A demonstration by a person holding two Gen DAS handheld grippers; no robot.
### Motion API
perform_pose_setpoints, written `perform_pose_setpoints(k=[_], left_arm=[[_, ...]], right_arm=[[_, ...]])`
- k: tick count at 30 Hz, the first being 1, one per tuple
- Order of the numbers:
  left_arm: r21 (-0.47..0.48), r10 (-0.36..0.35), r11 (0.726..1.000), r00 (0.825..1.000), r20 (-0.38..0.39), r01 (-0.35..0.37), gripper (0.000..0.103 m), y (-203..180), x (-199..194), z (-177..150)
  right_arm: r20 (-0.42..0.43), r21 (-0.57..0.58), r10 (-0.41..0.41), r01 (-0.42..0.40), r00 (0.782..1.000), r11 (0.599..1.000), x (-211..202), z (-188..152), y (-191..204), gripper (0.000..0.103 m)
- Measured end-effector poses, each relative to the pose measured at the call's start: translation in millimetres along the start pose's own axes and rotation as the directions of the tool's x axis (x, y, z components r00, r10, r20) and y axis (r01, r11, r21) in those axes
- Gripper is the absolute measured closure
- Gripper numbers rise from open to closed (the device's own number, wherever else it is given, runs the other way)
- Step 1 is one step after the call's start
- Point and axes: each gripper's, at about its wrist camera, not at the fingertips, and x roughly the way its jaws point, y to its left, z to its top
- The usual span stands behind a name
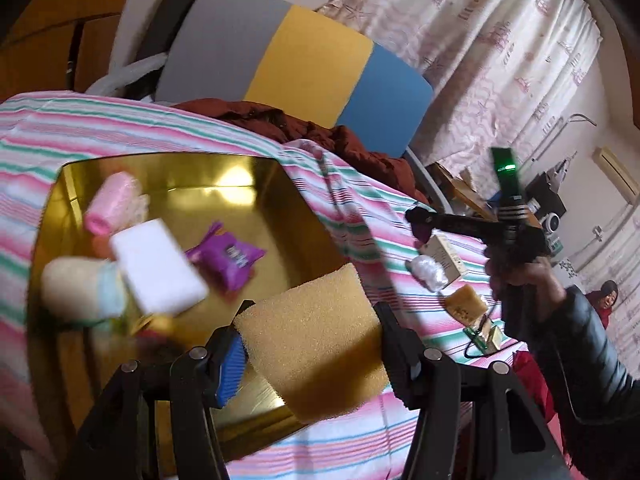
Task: Organize objects
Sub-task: 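Release the yellow sponge and purple packet into the tray with both tools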
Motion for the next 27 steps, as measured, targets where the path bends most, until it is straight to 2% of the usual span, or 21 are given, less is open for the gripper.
perform_pose_setpoints(k=[2, 6, 11, 15, 19, 20, 23, 26, 27], left_arm=[[-0.011, 0.014, 1.0, 1.0, 0.013, -0.014, 0.044, 6.6, -9.5, -5.5], [-0.039, 0.056, 0.998, 0.998, 0.043, -0.054, 0.044, 24.2, -28.8, -12.9], [-0.084, 0.1, 0.992, 0.992, 0.081, -0.093, 0.044, 41.8, -44.3, -14.0], [-0.101, 0.104, 0.99, 0.99, 0.099, -0.094, 0.044, 44.6, -47.4, -7.7], [-0.094, 0.082, 0.993, 0.99, 0.111, -0.072, 0.042, 35.6, -36.7, 5.5], [-0.097, 0.087, 0.992, 0.989, 0.116, -0.076, 0.04, 33.6, -34.0, 8.2], [-0.085, 0.066, 0.995, 0.993, 0.094, -0.058, 0.036, 28.0, -21.0, 14.8], [-0.121, 0.049, 0.992, 0.996, 0.081, -0.039, 0.03, 29.2, -15.9, 12.0], [-0.129, 0.063, 0.99, 0.995, 0.083, -0.052, 0.029, 30.5, -16.3, 9.2]], right_arm=[[0.037, 0.011, 0.061, -0.062, 0.997, 0.998, -12.7, -5.3, 23.1, 0.06], [0.086, 0.011, 0.186, -0.188, 0.979, 0.982, -27.7, -21.0, 69.7, 0.06], [0.09, -0.004, 0.268, -0.269, 0.959, 0.963, -29.6, -42.4, 115.5, 0.06], [0.063, 0.004, 0.291, -0.292, 0.955, 0.956, -16.9, -56.8, 135.8, 0.059], [0.051, 0.024, 0.299, -0.3, 0.953, 0.953, -9.3, -64.2, 143.5, 0.054], [0.051, 0.028, 0.3, -0.302, 0.953, 0.953, -9.2, -66.9, 144.8, 0.054], [0.05, 0.033, 0.3, -0.302, 0.952, 0.953, -11.5, -72.1, 145.1, 0.043], [0.049, 0.03, 0.285, -0.287, 0.957, 0.957, -16.6, -78.3, 145.7, 0.043], [0.051, 0.031, 0.282, -0.283, 0.958, 0.959, -18.1, -80.2, 145.4, 0.043]])
